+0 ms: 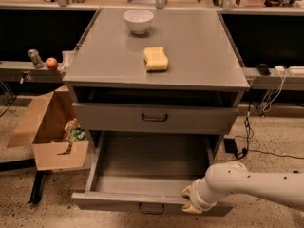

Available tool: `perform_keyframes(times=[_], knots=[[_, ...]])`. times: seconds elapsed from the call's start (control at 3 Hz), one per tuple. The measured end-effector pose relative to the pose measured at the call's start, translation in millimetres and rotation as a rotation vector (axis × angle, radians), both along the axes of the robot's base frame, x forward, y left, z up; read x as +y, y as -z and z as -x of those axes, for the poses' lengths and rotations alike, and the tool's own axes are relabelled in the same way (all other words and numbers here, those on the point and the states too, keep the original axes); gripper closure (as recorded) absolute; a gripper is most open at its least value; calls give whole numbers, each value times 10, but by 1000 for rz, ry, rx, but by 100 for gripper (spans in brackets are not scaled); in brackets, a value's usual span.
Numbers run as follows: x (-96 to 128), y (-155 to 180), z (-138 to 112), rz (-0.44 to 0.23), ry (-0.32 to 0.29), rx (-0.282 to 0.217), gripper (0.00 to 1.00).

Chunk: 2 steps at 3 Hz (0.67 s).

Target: Open middle drawer

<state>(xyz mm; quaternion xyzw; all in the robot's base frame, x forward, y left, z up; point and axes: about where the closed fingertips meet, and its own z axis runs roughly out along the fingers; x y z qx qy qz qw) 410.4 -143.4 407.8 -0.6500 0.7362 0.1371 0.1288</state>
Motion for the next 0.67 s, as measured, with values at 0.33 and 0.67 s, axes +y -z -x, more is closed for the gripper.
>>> perform_keyframes(times=[0.33, 0.67], knots=[[19, -86, 16, -7, -18, -44, 69], [19, -85, 17, -7, -18, -44, 47]])
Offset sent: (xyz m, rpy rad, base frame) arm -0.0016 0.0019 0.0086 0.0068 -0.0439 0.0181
